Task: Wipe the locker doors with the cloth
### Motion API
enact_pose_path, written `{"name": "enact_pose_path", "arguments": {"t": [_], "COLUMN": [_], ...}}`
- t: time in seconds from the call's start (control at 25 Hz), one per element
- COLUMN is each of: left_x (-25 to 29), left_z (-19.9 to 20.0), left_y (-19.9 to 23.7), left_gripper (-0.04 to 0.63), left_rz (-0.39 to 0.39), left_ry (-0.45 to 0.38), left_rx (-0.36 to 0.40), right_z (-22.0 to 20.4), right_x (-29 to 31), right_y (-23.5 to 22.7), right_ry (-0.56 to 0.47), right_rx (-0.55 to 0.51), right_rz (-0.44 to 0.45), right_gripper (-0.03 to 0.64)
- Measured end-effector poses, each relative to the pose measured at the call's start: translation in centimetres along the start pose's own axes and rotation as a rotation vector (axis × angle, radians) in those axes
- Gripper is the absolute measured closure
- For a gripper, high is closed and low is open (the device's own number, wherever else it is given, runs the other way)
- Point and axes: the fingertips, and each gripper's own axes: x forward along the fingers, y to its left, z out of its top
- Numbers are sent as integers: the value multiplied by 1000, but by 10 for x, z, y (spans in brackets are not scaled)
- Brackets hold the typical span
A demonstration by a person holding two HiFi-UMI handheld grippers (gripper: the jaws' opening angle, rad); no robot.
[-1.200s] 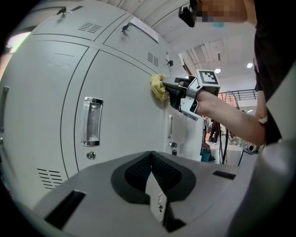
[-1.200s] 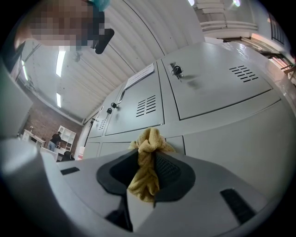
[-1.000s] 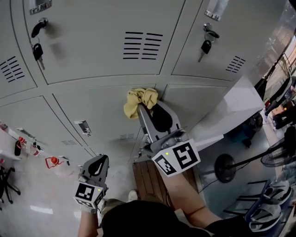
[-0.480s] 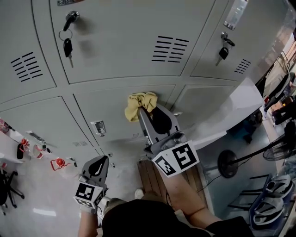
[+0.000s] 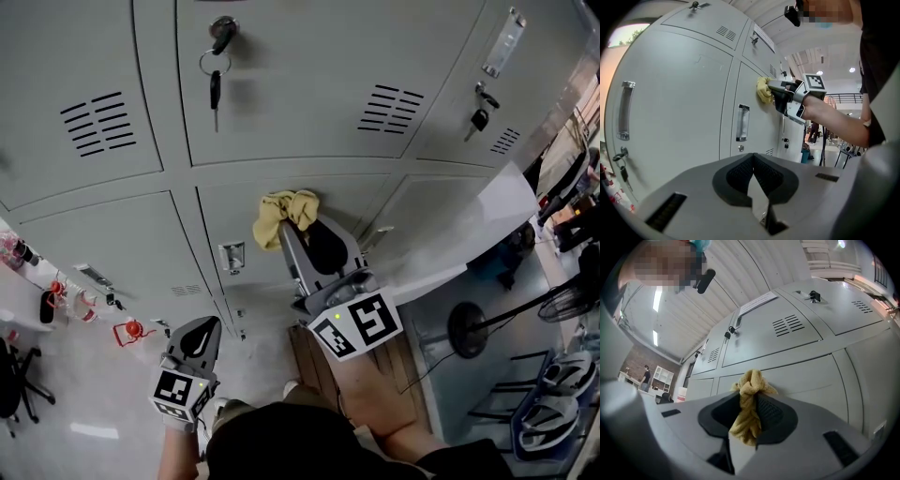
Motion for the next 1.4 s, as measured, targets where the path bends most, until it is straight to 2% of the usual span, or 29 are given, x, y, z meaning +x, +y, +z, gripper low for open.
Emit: {"name": "enact_pose_path", "arguments": {"t": [0.36,0.84,1.16,1.4], "left_x": [-26,-54,-52,-39], "left_z": [-9,-15,-18,-14], "left_y": [23,44,36,20], "left_gripper": [586,586,586,586], "left_rz": [7,61,81,80], "left_ry": [-7,9,15,23], "left_rx": [12,9,4,-10], "right_z": [-8,-28,-39,-45], "right_x": [22,43,41,32], "right_y": [40,84,87,72], "right_ry": [-3,21,53,85], "right_rx": [5,7,-22,-26], "right_rz": [37,111,150,162], "right_gripper": [503,503,505,505]}}
